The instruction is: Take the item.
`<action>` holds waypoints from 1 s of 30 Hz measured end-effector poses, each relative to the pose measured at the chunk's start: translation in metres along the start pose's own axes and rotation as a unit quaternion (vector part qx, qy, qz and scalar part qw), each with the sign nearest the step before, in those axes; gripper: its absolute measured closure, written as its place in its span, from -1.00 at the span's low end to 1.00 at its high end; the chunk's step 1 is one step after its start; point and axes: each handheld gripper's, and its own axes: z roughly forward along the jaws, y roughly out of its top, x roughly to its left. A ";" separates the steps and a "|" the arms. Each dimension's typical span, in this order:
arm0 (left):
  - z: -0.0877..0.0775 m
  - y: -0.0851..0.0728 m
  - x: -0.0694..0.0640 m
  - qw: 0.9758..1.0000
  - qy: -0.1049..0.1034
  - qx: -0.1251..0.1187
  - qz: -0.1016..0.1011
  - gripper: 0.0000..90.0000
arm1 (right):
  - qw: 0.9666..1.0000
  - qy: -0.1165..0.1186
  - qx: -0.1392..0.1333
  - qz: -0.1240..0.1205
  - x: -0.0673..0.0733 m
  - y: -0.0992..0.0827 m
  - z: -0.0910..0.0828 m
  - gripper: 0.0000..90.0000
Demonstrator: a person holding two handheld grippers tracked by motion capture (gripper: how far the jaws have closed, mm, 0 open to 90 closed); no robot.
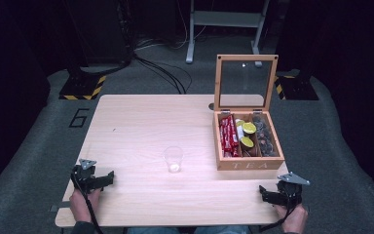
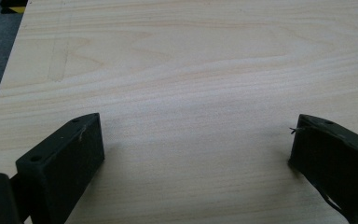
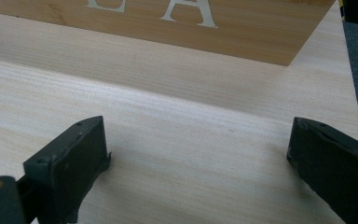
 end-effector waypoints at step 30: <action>0.000 0.000 0.000 1.000 0.000 -0.002 0.001 -0.95 | 0.999 0.035 -0.015 0.012 0.001 0.027 -0.035 -0.87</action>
